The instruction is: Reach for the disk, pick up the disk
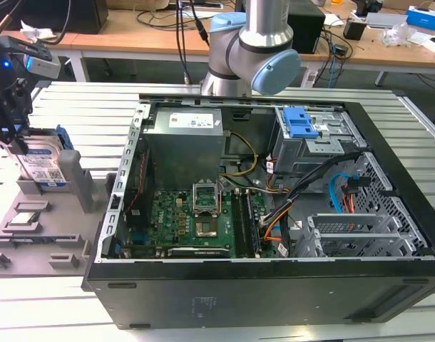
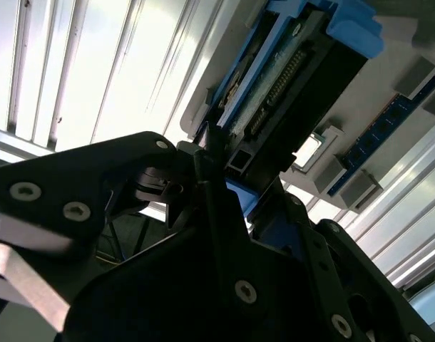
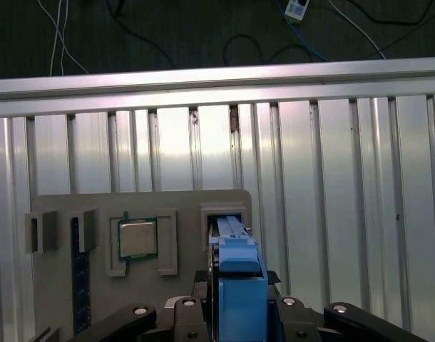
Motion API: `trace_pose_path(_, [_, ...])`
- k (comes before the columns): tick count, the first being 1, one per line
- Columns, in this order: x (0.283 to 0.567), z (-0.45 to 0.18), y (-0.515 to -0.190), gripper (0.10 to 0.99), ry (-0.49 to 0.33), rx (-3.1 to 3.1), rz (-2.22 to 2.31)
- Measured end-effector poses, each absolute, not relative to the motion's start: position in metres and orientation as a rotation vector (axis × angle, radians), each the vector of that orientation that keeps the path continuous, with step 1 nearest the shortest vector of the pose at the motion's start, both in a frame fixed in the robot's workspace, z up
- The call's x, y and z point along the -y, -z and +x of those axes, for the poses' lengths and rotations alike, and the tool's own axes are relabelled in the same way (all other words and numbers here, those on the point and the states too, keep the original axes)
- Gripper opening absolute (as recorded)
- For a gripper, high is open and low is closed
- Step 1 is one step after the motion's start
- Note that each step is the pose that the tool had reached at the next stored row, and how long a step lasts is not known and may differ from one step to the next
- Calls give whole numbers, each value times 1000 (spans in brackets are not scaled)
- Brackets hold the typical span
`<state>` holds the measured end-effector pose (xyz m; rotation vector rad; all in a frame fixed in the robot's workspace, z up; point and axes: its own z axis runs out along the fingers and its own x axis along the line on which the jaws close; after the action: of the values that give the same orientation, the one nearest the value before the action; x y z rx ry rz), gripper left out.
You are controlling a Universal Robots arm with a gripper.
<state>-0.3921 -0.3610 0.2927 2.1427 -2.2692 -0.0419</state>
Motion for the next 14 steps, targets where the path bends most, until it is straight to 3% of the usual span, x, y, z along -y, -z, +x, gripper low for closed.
trace_pose_path(14, [361,-392,-308,369,42,2269,2143])
